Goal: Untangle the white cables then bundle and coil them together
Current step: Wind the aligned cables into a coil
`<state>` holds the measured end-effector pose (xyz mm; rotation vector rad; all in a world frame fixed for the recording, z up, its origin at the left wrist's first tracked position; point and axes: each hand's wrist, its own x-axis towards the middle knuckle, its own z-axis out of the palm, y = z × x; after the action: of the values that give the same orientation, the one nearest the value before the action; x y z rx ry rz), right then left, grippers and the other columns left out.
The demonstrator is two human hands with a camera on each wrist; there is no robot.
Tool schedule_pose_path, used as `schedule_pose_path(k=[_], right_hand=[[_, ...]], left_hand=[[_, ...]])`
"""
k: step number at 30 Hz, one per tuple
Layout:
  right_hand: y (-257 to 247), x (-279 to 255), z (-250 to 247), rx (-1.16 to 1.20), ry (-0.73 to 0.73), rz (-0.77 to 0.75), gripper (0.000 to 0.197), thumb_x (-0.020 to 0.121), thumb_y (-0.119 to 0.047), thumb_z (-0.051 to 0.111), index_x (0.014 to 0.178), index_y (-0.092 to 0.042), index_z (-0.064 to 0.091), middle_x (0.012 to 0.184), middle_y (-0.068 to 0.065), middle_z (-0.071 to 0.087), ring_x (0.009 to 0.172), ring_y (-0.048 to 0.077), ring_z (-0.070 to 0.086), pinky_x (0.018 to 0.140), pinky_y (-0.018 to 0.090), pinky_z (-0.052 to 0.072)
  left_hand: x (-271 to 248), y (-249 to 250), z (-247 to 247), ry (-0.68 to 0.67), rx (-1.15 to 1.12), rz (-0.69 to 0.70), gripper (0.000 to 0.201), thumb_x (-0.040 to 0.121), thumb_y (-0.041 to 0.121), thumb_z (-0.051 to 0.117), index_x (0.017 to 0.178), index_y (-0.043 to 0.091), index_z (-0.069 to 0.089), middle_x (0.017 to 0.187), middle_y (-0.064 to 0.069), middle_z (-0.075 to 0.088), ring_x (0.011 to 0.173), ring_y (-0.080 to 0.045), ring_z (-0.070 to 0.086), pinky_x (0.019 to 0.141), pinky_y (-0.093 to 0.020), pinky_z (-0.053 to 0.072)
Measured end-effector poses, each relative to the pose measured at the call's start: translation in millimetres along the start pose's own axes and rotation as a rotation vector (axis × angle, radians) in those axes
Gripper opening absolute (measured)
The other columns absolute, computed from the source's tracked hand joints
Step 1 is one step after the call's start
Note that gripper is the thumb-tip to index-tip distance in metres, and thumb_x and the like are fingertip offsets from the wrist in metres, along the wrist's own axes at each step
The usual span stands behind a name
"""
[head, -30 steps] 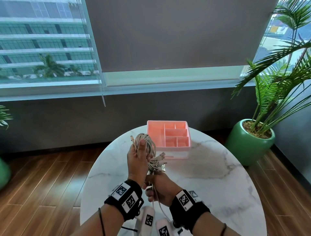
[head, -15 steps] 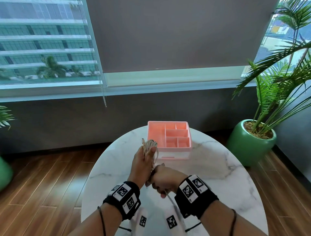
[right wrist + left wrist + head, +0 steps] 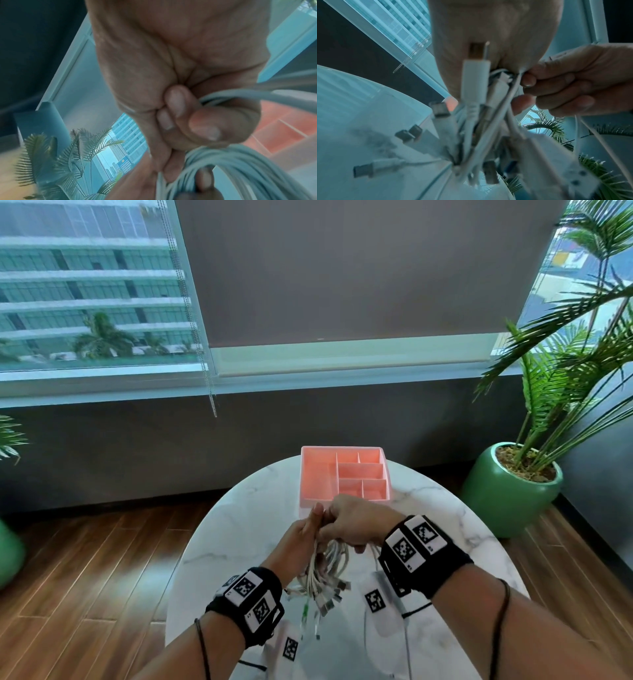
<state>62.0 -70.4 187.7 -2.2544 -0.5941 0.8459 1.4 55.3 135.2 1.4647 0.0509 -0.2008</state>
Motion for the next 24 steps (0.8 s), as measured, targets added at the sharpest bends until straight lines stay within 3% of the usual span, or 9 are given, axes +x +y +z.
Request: schedule_pose_path(k=[2,4,7,9,11,13,16,18,24], right_hand=[[2,3,-11,-0.07,0.016,-0.037,0.015,0.089,-0.018,0.068,0.086,-0.005,0.075,0.058,-0.003,0.058,0.046,0.008,0.047,0.045,0.024,0.041],[5,5,-19,-0.083,0.013,-0.092,0.016,0.087,-0.027,0.071,0.077,-0.015,0.075,0.057,-0.011,0.062,0.048,-0.001,0.053,0.052,0.023,0.045],[11,6,-24,-0.076,0.059,-0.171,0.022,0.078,-0.037,0.075,0.081,-0.016,0.079,0.074,-0.005,0.075,0.074,0.013,0.071,0.077,0.037,0.06],[16,7,-27,-0.026,0.169,-0.236,0.02,0.074,-0.031,0.083,0.076,-0.013,0.076,0.07,-0.002,0.072,0.065,0.015,0.065,0.071,0.035,0.055],[23,10,-31,0.056,0.302,-0.268,0.032,0.066,-0.032,0.091,0.073,-0.01,0.069,0.064,-0.003,0.064,0.059,0.011,0.054,0.062,0.033,0.048],[38,14,-33,0.158,0.364,-0.259,0.037,0.068,-0.037,0.09,0.076,-0.009,0.067,0.061,-0.006,0.06,0.059,0.009,0.05,0.063,0.03,0.044],[54,16,-21,0.28,0.328,-0.256,0.034,0.089,-0.04,0.07,0.09,-0.007,0.073,0.066,0.006,0.064,0.06,0.009,0.053,0.064,0.026,0.045],[56,14,-10,0.348,0.359,-0.242,0.04,0.1,-0.035,0.054,0.097,0.001,0.073,0.057,-0.006,0.061,0.05,0.0,0.05,0.054,0.017,0.041],[57,16,-4,0.521,0.456,-0.275,0.034,0.103,-0.025,0.052,0.094,0.0,0.073,0.065,0.001,0.067,0.055,0.009,0.057,0.054,0.02,0.046]], left_hand=[[0,-7,-3,-0.018,0.001,-0.06,0.063,0.098,0.062,0.026,0.09,0.013,0.065,0.054,0.001,0.043,0.042,-0.014,0.042,0.046,-0.025,0.043],[2,-14,-8,-0.041,-0.03,-0.082,0.069,0.091,0.075,0.031,0.089,0.013,0.062,0.058,0.001,0.042,0.044,-0.015,0.039,0.058,-0.033,0.046],[5,-15,-14,-0.115,-0.091,-0.071,0.061,0.076,0.075,0.065,0.076,0.015,0.055,0.059,0.001,0.04,0.042,-0.014,0.037,0.061,-0.037,0.049],[5,-14,-18,-0.164,-0.083,-0.057,0.044,0.076,0.058,0.078,0.069,0.02,0.057,0.058,0.0,0.039,0.04,-0.013,0.037,0.06,-0.036,0.05],[4,-16,-21,-0.181,-0.081,-0.055,0.031,0.085,0.038,0.077,0.065,0.023,0.06,0.057,-0.002,0.033,0.038,-0.013,0.035,0.059,-0.036,0.049],[3,-16,-22,-0.169,-0.168,-0.062,0.029,0.089,0.028,0.075,0.066,0.021,0.058,0.057,-0.003,0.024,0.036,-0.012,0.031,0.056,-0.034,0.048],[3,-12,-22,-0.151,-0.377,-0.049,0.031,0.091,0.027,0.069,0.065,0.019,0.055,0.056,-0.001,0.02,0.035,-0.011,0.028,0.052,-0.031,0.046],[5,-7,-20,-0.127,-0.441,-0.042,0.034,0.095,0.026,0.064,0.063,0.018,0.053,0.055,0.001,0.023,0.036,-0.01,0.027,0.051,-0.03,0.046],[8,2,-18,-0.057,-0.507,-0.058,0.03,0.094,0.028,0.061,0.07,0.015,0.049,0.056,0.0,0.031,0.037,-0.012,0.03,0.051,-0.031,0.047]])
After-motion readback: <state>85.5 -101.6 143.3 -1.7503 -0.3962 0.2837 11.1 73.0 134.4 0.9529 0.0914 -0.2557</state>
